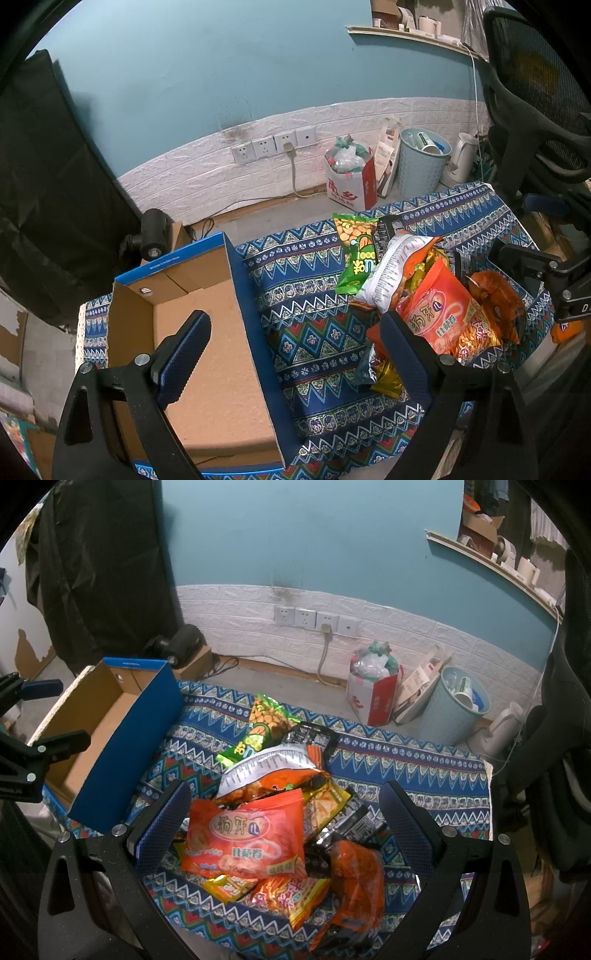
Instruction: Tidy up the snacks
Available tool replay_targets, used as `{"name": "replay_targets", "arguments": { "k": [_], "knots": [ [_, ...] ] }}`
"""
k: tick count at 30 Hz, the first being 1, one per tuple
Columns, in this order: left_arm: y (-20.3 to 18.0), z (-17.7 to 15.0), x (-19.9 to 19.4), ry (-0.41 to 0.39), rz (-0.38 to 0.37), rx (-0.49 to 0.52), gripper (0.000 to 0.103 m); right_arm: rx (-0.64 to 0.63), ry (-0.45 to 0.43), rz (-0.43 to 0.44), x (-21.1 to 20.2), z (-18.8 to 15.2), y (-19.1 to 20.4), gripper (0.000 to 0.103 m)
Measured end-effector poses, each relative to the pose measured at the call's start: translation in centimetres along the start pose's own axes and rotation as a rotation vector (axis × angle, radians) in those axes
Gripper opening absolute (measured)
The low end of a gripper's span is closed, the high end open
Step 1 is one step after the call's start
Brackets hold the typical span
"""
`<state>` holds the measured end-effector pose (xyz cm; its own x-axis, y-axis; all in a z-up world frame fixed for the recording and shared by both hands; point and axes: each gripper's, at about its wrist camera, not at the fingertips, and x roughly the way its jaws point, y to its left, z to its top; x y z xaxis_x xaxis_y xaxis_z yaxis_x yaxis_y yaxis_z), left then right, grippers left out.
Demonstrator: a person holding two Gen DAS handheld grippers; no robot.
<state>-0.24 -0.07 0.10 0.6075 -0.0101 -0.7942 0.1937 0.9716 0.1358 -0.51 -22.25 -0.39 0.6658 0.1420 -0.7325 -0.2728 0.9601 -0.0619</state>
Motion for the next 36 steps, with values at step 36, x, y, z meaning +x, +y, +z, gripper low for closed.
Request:
{"name": "replay_targets", "arguments": {
  "k": [36],
  "knots": [
    [-0.37, -0.47, 0.37, 0.006, 0.003, 0.012, 0.094, -0.008, 0.006, 0.000, 0.06, -0.28, 0.19, 0.100]
  ]
}}
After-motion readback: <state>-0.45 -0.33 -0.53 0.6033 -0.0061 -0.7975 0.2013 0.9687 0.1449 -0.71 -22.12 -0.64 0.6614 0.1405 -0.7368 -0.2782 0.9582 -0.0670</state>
